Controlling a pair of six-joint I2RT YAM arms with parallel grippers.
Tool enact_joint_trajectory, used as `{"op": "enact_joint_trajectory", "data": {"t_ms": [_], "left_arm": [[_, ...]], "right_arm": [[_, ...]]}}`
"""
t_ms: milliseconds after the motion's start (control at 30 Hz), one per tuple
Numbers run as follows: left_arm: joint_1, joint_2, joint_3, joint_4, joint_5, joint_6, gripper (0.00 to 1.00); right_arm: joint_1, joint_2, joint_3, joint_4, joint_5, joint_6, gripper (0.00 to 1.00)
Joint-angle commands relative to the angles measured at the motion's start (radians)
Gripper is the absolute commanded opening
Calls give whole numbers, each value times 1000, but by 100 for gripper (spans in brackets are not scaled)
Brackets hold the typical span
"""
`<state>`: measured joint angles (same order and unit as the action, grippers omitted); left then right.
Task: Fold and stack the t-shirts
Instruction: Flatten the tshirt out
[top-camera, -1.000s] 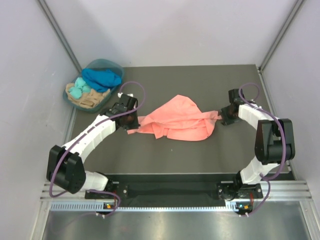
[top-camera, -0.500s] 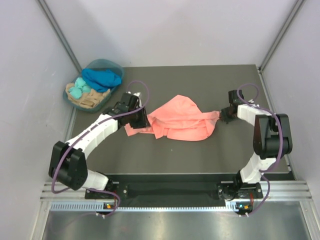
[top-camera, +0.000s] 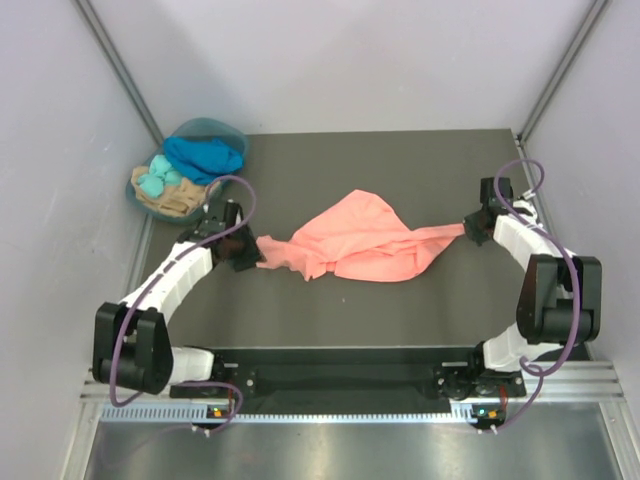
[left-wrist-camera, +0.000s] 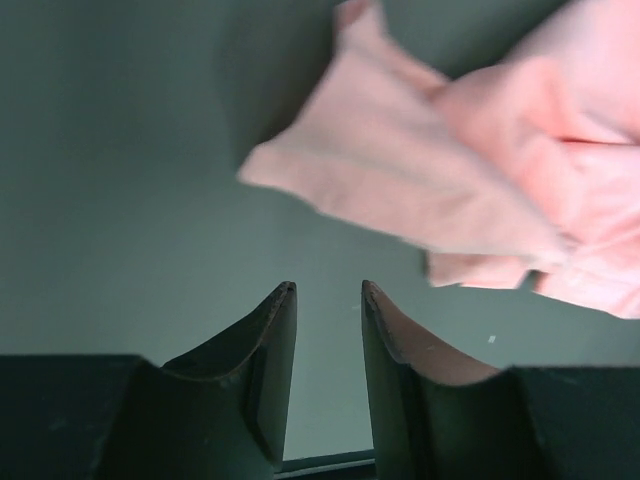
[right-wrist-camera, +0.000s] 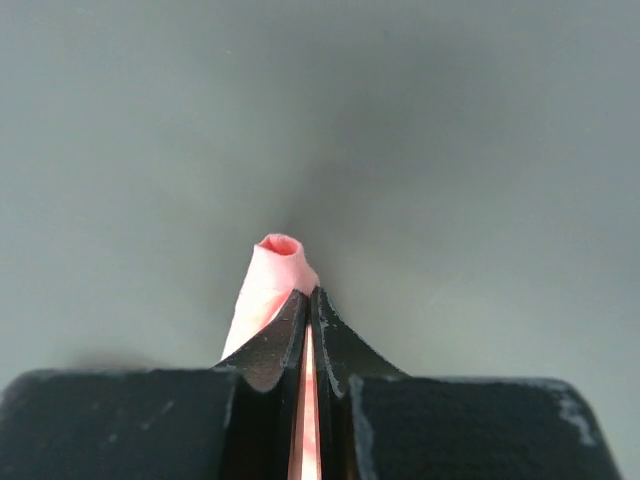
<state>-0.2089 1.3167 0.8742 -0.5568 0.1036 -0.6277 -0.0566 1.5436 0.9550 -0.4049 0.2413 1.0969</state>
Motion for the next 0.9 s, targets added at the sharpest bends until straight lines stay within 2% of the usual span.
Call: {"op": "enact_joint_trajectory", "data": {"t_ms": [0,200,333,567,700,867], "left_arm": [[31,-65,-75,81,-21,-56,37],[46,-79,-145,234,-139,-23,34],[66,25,-149,271,-200,62,32],[95,145,-182,451,1,74,35],[95,145,-218,486,19,59,37],[95,53,-260,466,-4,45,39]], "right_arm": [[-11,-34,-10,20,30,-61,0],[-14,-33,-15,44,-3,-86,0],[-23,-14,-12,55,-40,-98,0],[-32,-5,-13,66,-66,-117,0],[-38,6,-7,66,-74,-131,0],[-45,22,-4,71,-83,-144,0]]}}
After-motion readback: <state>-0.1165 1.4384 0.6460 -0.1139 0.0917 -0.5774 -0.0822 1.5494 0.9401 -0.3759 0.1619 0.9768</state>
